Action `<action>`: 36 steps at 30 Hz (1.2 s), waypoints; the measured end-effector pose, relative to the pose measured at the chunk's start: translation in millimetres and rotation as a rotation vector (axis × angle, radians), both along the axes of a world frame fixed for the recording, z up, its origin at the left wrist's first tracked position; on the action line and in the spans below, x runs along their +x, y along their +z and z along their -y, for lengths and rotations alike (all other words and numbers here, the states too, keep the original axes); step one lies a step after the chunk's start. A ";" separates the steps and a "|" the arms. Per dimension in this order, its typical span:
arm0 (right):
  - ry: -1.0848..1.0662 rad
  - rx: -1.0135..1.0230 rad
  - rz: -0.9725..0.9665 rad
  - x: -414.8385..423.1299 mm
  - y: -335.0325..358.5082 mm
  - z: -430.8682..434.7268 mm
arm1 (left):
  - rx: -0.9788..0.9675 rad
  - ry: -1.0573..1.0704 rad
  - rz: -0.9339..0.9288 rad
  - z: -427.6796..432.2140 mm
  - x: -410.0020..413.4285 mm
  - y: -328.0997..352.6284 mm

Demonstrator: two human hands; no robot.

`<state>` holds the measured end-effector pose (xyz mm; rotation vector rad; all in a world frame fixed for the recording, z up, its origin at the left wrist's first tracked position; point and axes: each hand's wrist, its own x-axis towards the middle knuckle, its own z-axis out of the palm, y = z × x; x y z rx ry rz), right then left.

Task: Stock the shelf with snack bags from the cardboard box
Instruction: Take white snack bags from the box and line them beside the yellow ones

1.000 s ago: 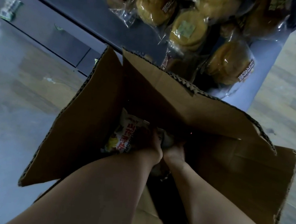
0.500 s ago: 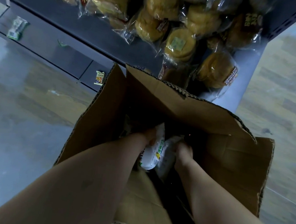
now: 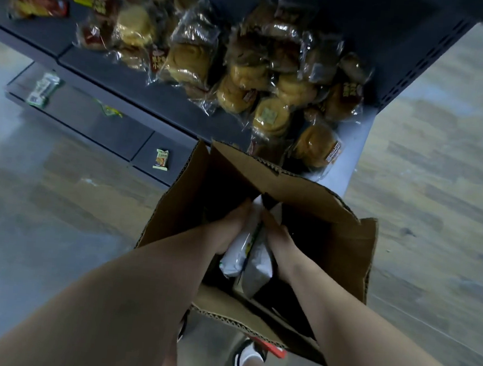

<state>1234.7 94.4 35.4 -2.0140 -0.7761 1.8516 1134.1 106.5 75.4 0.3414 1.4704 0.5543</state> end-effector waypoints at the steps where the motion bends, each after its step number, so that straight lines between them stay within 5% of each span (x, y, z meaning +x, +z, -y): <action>1: 0.029 0.003 0.049 -2.5 7.6 0.8 | 0.014 0.022 -0.023 1.0 -1.2 -4.3; 9: 0.006 0.289 0.044 11.6 65.5 17.1 | 0.052 -0.095 0.233 6.3 -21.6 47.8; 18: 0.098 0.494 -0.035 11.8 171.8 15.3 | 0.305 -0.268 0.109 14.9 -50.6 131.7; 25: 0.117 0.624 0.095 -10.4 223.5 8.7 | 0.635 -0.219 -0.400 14.8 -50.7 180.4; 31: 0.042 0.800 0.139 -26.4 279.1 16.2 | 0.931 -0.213 -0.397 32.7 -59.3 243.2; 36: 0.069 0.905 0.000 -40.6 319.4 19.9 | 1.043 -0.527 -0.188 44.8 -81.7 267.8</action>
